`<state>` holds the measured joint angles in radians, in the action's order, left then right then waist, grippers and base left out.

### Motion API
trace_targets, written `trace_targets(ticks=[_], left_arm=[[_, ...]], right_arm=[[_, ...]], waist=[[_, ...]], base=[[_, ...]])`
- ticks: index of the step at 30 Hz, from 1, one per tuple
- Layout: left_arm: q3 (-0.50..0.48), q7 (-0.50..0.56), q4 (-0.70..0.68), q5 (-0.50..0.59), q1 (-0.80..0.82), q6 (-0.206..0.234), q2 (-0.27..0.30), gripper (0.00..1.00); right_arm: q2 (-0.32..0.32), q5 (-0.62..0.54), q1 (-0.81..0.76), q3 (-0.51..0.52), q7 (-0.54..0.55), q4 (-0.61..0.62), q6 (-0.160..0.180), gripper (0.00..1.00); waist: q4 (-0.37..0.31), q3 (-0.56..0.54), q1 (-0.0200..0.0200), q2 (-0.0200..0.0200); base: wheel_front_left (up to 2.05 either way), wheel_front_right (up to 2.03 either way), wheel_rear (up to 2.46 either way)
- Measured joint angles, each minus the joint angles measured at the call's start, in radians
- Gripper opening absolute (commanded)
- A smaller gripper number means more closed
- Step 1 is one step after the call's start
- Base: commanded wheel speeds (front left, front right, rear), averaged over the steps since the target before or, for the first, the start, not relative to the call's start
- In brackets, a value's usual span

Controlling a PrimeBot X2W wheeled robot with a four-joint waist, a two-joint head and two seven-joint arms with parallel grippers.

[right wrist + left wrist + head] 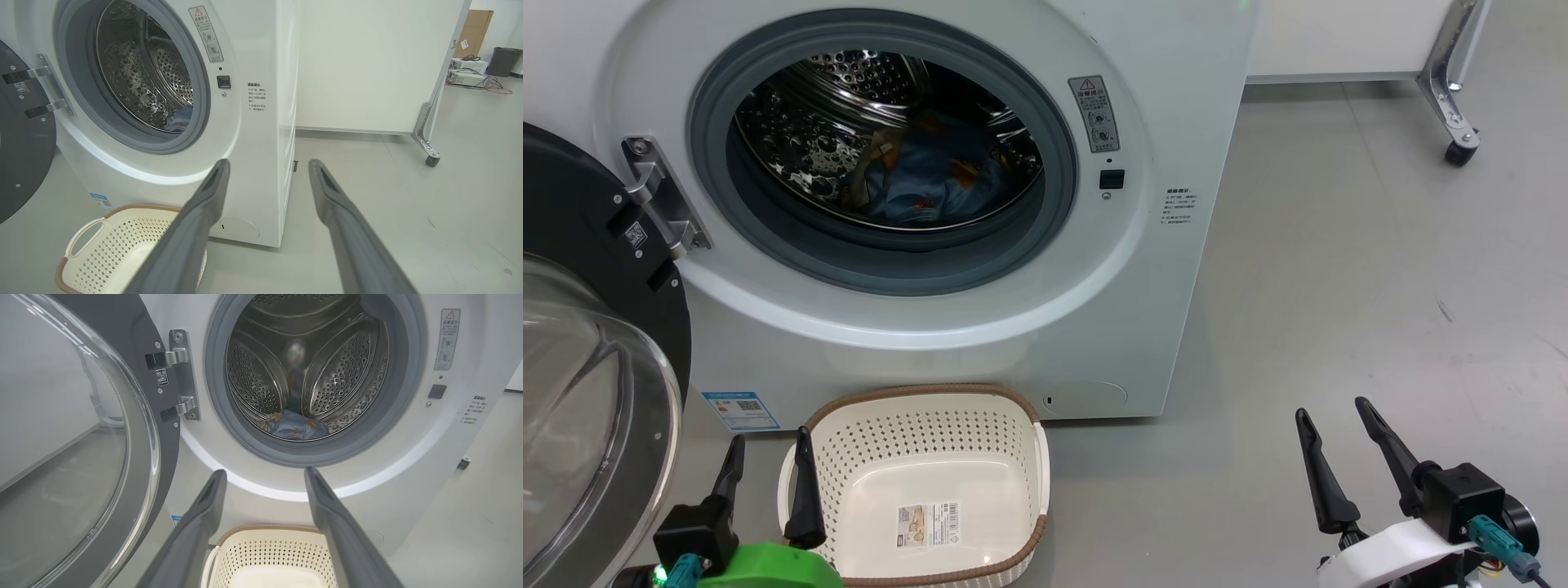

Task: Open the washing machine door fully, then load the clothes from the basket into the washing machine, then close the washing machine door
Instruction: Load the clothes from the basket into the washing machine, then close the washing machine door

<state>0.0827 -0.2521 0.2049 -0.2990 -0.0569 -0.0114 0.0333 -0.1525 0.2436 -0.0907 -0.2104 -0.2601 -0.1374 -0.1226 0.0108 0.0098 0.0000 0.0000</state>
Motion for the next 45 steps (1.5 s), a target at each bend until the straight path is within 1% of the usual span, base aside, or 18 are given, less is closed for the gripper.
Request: trace_targets(ticks=[25,35,45], left_arm=[[0.008,0.000,-0.081,0.017,-0.061,0.018,0.001,1.00],[0.009,0.000,-0.087,0.017,-0.069,0.022,0.002,1.00],[0.012,0.000,-0.091,0.017,-0.072,0.030,0.004,1.00]], right_arm=[[-0.002,-0.004,-0.003,0.026,0.000,-0.010,0.000,1.00],[-0.002,-0.005,-0.003,0.026,0.000,-0.012,0.000,1.00],[-0.001,-0.005,-0.003,0.026,0.000,-0.013,0.000,1.00]], waist=[[0.002,0.002,0.0000,0.0000],[-0.001,0.001,0.0000,0.0000],[-0.002,0.000,0.0000,0.0000]], base=[[0.00,0.00,0.00],[-0.07,0.07,0.00],[-0.44,0.44,0.00]])
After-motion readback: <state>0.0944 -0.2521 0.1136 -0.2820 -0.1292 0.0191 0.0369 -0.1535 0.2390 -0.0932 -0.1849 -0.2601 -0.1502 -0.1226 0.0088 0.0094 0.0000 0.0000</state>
